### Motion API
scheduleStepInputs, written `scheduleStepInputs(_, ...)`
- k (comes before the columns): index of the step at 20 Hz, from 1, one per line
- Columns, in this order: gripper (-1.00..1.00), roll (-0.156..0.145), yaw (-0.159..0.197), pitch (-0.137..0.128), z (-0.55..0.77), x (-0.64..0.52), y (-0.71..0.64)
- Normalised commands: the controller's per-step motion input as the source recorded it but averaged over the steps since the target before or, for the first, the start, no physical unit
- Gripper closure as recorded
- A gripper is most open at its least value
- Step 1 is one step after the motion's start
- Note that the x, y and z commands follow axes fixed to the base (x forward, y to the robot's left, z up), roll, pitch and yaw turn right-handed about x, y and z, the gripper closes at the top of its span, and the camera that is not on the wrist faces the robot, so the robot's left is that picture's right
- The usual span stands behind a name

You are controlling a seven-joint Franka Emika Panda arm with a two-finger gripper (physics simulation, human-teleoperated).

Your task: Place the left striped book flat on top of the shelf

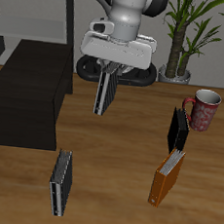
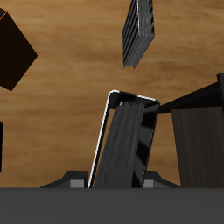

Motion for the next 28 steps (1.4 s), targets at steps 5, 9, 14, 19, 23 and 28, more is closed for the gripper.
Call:
scheduleStepInputs(5,1.00,-0.025,0.069,-0.044,0.24,-0.20,-0.18)
scheduleStepInputs(9,1.00,-0.142,0.165,-0.115,0.51,-0.20,-0.11)
scheduleStepInputs(14,1.00,-0.123,0.125,-0.078,0.40,-0.20,0.02)
scheduleStepInputs(19,1.00,-0.183,0.078,-0.019,0.22,0.01,-0.17)
scheduleStepInputs(23,1.00,-0.200,0.026,0.009,0.03,0.07,-0.35)
scheduleStepInputs(28,1.00,-0.253,-0.007,-0.058,0.19,-0.01,-0.34)
